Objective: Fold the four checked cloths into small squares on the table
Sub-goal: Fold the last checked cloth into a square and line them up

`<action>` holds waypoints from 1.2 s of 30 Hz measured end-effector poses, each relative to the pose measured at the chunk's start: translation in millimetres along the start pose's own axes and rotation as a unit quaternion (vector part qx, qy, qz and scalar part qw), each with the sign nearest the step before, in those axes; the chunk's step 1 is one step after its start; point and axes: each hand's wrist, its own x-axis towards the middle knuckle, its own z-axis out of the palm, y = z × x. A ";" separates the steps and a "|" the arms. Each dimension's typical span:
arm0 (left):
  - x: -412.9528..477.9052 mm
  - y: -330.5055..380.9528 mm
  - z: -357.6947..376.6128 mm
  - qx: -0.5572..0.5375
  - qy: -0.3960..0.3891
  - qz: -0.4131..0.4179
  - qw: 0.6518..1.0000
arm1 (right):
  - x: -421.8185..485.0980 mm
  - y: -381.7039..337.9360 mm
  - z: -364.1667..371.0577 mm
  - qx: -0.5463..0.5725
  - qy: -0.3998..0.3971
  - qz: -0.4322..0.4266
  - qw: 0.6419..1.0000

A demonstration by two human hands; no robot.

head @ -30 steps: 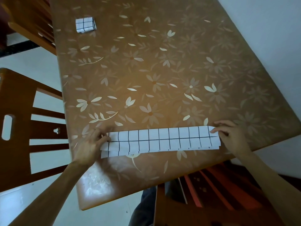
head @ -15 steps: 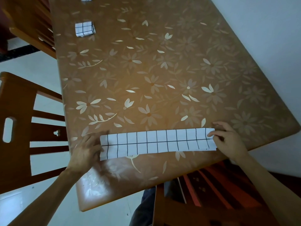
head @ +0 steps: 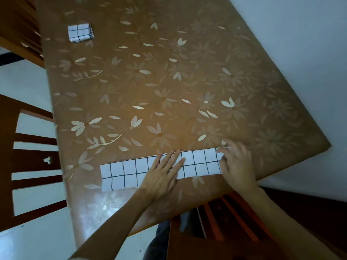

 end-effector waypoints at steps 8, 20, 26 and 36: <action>-1.2 -9.4 2.4 -0.005 -0.028 -0.006 1.000 | -6.6 -88.4 82.2 -0.043 -0.159 -0.064 0.984; -76.1 -88.4 -1.3 0.003 0.005 -0.166 0.986 | -14.0 24.2 29.2 -0.103 -0.156 -0.005 0.982; -80.5 -108.0 -11.1 0.027 0.028 -0.194 0.980 | 27.4 19.7 5.2 -0.086 -0.139 -0.029 0.986; -56.8 -53.3 -57.4 -0.137 0.169 -0.197 0.956 | 21.5 -31.5 -4.2 0.247 -0.222 0.197 0.922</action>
